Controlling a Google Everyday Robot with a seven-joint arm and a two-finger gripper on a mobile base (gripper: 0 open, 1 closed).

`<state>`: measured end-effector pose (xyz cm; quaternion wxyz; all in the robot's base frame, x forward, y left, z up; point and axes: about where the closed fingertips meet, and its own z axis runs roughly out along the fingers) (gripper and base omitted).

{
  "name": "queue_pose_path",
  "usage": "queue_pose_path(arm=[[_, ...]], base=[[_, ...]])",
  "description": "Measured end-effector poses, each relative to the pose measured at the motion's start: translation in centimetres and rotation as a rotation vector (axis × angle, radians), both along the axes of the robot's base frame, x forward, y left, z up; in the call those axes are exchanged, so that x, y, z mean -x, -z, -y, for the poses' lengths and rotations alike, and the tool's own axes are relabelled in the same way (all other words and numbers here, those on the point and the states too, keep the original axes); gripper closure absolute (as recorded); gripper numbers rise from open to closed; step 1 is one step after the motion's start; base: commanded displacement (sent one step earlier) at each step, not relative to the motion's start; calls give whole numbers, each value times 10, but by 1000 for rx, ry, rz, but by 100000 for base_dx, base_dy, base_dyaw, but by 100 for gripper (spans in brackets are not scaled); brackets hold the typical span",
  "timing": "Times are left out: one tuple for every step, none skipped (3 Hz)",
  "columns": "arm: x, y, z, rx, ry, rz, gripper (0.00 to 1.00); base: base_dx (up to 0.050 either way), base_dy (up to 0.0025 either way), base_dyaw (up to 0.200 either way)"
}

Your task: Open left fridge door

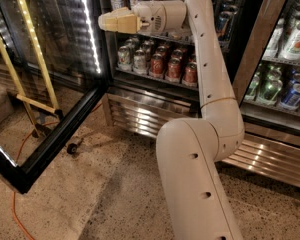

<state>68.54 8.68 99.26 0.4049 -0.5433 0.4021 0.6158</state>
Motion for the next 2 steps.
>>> queue_pose_path(arm=[[0, 0, 0, 0, 0, 0, 58], [0, 0, 0, 0, 0, 0, 36]], base=[[0, 0, 0], [0, 0, 0]])
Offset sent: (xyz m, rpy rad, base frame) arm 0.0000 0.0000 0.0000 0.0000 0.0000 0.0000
